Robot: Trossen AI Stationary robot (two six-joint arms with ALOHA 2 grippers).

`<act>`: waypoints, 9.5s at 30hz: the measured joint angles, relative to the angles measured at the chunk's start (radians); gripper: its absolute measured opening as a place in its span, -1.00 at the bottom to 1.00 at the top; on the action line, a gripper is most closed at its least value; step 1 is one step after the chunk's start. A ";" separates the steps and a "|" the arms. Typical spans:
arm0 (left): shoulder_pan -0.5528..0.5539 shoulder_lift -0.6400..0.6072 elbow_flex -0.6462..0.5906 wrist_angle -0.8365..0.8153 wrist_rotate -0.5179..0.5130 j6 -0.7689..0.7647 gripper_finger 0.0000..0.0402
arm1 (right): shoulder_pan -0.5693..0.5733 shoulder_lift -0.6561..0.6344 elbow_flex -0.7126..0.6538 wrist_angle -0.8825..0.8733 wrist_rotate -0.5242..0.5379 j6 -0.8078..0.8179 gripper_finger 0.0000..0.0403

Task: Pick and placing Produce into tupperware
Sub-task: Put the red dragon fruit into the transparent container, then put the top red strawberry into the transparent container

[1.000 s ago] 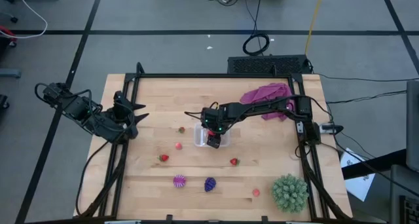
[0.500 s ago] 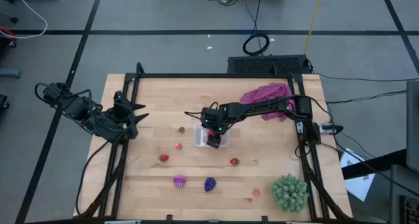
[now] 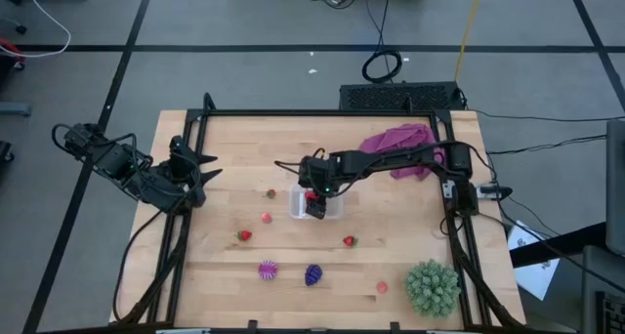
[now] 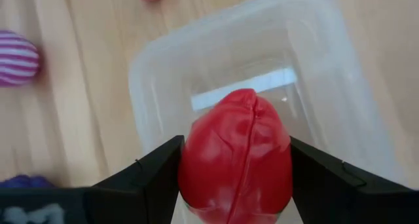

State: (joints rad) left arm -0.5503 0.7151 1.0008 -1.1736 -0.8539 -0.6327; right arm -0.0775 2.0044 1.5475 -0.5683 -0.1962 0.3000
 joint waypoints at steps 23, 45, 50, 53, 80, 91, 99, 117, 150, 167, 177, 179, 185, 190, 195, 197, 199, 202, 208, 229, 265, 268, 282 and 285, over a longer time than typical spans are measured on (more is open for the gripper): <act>0.000 0.000 0.000 0.004 0.023 0.000 -0.15 | 0.027 -0.001 0.000 -0.016 0.069 0.038 0.17; 0.000 0.000 0.000 0.004 0.023 0.000 -0.15 | 0.034 0.000 0.000 -0.057 0.126 -0.001 0.22; 0.000 0.000 0.000 0.004 0.023 0.000 -0.15 | 0.034 0.001 0.000 -0.065 0.145 -0.001 0.43; 0.000 0.000 0.000 0.004 0.023 0.000 -0.15 | 0.034 0.001 0.000 -0.065 0.145 -0.002 0.53; 0.000 0.000 0.000 0.004 0.024 0.000 -0.15 | 0.093 -0.146 -0.001 -0.242 0.279 0.086 0.57; 0.000 0.000 0.000 0.004 0.026 0.000 -0.15 | 0.134 -0.201 -0.001 -0.287 0.309 0.076 0.57; 0.000 0.000 0.000 0.004 0.026 0.000 -0.15 | 0.145 -0.211 -0.001 -0.317 0.309 0.078 0.57; 0.000 0.000 0.000 0.004 0.026 0.000 -0.15 | 0.148 -0.214 -0.001 -0.331 0.298 -0.001 0.57; 0.000 0.000 0.000 0.004 0.026 0.000 -0.15 | 0.151 -0.214 -0.001 -0.422 0.228 0.055 0.57; 0.000 0.000 0.000 0.010 0.027 -0.004 -0.15 | 0.151 -0.271 0.000 -0.379 0.309 0.055 0.57; 0.000 0.014 0.000 0.015 0.090 -0.001 -0.15 | 0.154 -0.406 0.000 -0.448 0.381 0.110 0.57; 0.000 0.017 0.000 0.015 0.098 -0.001 -0.15 | 0.154 -0.427 0.000 -0.490 0.382 0.133 0.57; 0.000 0.018 0.000 0.015 0.136 -0.001 -0.15 | 0.154 -0.447 0.000 -0.607 0.385 0.210 0.57; 0.000 0.018 0.000 0.014 0.153 0.000 -0.15 | 0.161 -0.447 -0.009 -0.638 0.402 0.238 0.57; 0.000 0.018 0.000 0.016 0.154 -0.017 -0.15 | 0.184 -0.448 -0.053 -0.620 0.484 0.236 0.57; 0.000 0.022 0.000 0.020 0.147 -0.027 -0.15 | 0.193 -0.449 -0.089 -0.585 0.489 0.235 0.57; 0.000 0.031 0.000 0.028 0.126 -0.031 -0.15 | 0.198 -0.448 -0.133 -0.515 0.491 0.226 0.57; 0.000 0.057 -0.001 0.051 0.101 -0.029 -0.15 | 0.197 -0.447 -0.194 -0.409 0.492 0.204 0.57; -0.011 0.100 -0.073 0.217 0.074 0.076 -0.15 | 0.195 -0.448 -0.270 -0.235 0.518 0.126 0.57; -0.061 -0.086 -0.340 0.508 -0.064 0.134 -0.15 | 0.249 -1.039 -0.771 0.343 0.640 0.107 0.57; -0.052 -0.087 -0.360 0.577 -0.032 0.161 -0.15 | 0.277 -1.082 -0.834 0.588 0.551 -0.048 0.57; -0.052 -0.087 -0.360 0.581 -0.015 0.159 -0.15 | 0.288 -1.082 -0.834 0.598 0.535 -0.061 0.57; 0.096 0.102 -0.360 0.578 0.088 0.109 -0.15 | 0.299 -1.082 -0.834 0.634 0.535 -0.104 0.57; 0.153 0.173 -0.360 0.578 0.154 0.099 -0.15 | 0.299 -1.082 -0.834 0.632 0.535 -0.103 0.57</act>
State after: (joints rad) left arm -0.3974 0.8876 0.6407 -0.5958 -0.7002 -0.5339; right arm 0.2211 0.9226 0.7132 0.0641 0.3386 0.1965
